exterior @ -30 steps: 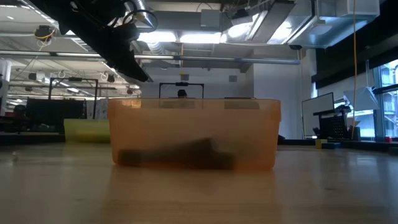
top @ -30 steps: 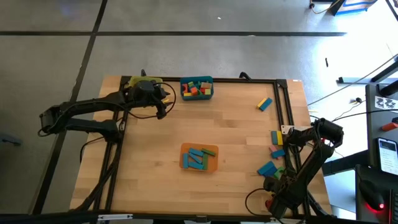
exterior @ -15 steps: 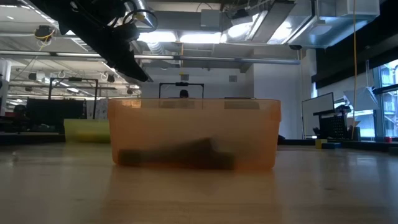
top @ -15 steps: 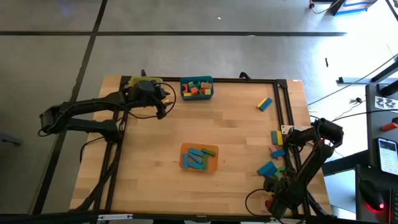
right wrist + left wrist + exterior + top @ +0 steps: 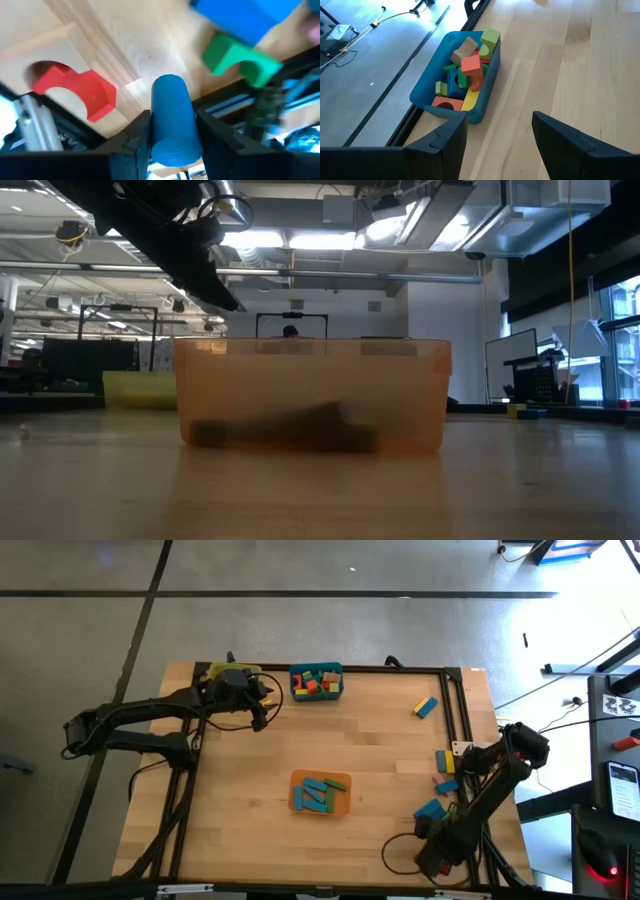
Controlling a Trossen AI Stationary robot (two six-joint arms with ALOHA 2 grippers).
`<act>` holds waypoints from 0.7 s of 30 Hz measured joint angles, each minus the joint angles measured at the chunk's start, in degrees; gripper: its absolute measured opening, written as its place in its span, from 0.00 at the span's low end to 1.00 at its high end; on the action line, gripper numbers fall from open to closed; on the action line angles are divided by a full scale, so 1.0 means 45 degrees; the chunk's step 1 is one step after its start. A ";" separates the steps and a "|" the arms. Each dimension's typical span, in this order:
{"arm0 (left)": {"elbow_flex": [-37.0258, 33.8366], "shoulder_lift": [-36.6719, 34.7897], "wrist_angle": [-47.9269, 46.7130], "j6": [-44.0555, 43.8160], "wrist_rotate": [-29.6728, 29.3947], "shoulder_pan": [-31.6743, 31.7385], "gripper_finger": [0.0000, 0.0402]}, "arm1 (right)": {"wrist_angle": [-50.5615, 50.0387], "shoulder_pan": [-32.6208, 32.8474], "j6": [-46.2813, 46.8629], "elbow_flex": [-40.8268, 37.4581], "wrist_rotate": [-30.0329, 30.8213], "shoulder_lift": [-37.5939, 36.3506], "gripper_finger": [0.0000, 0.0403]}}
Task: Sort blocks by size
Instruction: Put the blue cylindrical block into the yellow bin
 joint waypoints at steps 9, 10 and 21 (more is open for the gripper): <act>0.0000 0.0000 -0.0005 0.0000 0.0002 0.0000 0.51 | -0.2037 -0.2201 -0.0614 0.1637 0.2273 -0.1456 0.34; -0.0004 0.0000 -0.0005 0.0009 0.0003 0.0000 0.51 | -0.2032 -0.2425 -0.0613 0.1792 0.2746 -0.1623 0.34; 0.0000 0.0000 -0.0003 0.0362 0.0003 0.0000 0.51 | -0.1899 -0.4495 -0.2067 0.2762 0.7019 -0.2866 0.34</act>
